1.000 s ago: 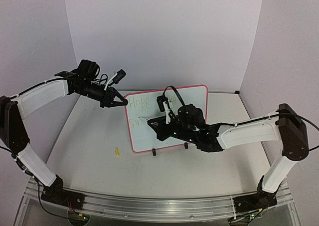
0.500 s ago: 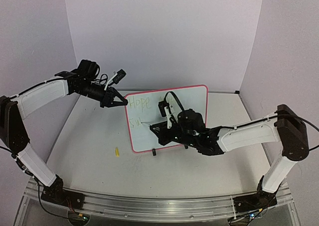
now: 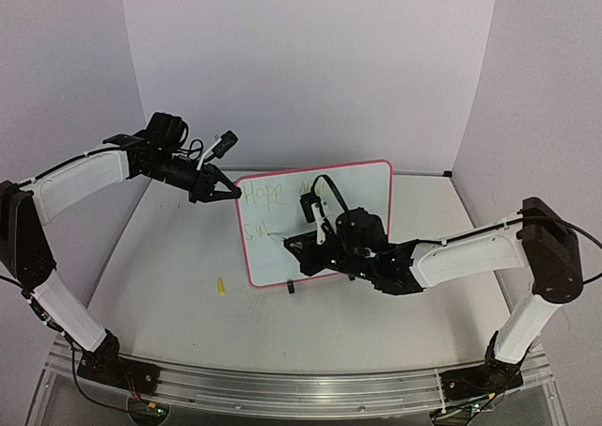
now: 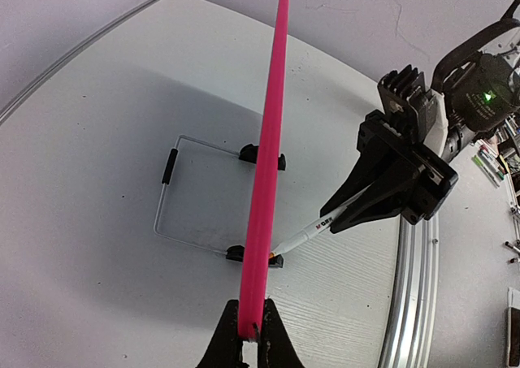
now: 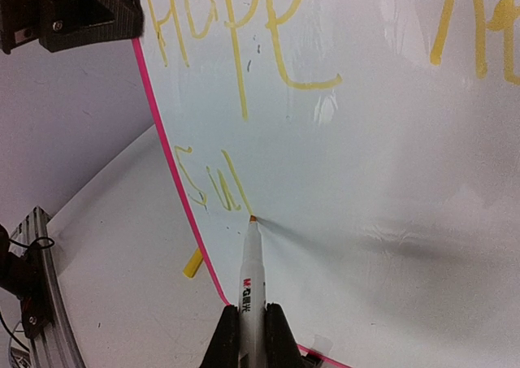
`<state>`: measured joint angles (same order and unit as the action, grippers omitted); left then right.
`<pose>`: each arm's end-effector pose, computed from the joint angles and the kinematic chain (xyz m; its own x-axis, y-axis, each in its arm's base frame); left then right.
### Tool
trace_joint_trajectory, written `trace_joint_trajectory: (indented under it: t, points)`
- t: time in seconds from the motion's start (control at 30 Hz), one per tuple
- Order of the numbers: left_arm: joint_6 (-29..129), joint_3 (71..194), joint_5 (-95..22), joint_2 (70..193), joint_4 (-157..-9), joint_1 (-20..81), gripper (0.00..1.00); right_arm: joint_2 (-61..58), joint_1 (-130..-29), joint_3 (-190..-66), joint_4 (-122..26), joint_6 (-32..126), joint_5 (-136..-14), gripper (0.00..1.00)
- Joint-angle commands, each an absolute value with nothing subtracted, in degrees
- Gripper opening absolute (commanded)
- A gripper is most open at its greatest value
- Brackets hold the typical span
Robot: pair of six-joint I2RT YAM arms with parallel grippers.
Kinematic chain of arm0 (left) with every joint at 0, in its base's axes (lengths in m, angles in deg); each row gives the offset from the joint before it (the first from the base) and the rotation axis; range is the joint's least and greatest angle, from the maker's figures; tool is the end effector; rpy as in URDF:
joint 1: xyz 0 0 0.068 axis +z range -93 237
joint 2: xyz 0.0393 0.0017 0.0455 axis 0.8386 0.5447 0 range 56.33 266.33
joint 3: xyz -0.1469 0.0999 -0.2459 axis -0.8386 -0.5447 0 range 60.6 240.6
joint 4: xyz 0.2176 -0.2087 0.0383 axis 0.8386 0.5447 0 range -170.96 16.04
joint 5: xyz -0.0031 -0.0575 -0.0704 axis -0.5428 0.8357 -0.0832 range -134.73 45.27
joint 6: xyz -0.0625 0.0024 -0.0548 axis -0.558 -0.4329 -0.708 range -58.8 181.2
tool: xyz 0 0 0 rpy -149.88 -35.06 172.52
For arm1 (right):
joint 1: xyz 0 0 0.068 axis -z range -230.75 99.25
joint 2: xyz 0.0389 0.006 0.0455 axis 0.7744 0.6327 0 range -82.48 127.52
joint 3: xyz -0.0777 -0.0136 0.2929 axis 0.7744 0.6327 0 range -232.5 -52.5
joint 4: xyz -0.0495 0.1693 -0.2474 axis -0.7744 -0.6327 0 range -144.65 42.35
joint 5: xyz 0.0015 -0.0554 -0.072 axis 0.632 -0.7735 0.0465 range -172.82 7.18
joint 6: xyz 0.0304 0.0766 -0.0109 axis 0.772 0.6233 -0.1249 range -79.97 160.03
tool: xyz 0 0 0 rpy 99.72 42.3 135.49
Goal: Write a sentence on the whiteboard
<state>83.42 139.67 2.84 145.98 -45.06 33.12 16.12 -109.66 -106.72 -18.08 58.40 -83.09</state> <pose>0.3431 -0.2105 0.3256 -0.3347 0.4272 -0.8399 0.9338 0.2697 -0.2350 0.2351 0.3894 0.2082 -0.3945 -0.0438 -0.9179 -0.7688 0.5628 0.3036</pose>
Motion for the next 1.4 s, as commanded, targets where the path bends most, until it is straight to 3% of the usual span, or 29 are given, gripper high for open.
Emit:
trace_joint_trajectory:
  t: [0.0,0.8,1.37]
  points:
    - [84.5,139.0,0.5,147.8,-41.9,31.2,0.00,15.4,-109.3,-107.5,-12.5,59.0,-84.3,0.00]
    - [84.4,139.0,0.4,147.7,-41.9,31.0,0.00,13.4,-109.4,-105.1,-12.6,59.8,-88.9,0.00]
    - [84.5,139.1,0.4,147.9,-41.9,30.9,0.00,10.7,-109.3,-105.7,-11.5,56.8,-82.2,0.00]
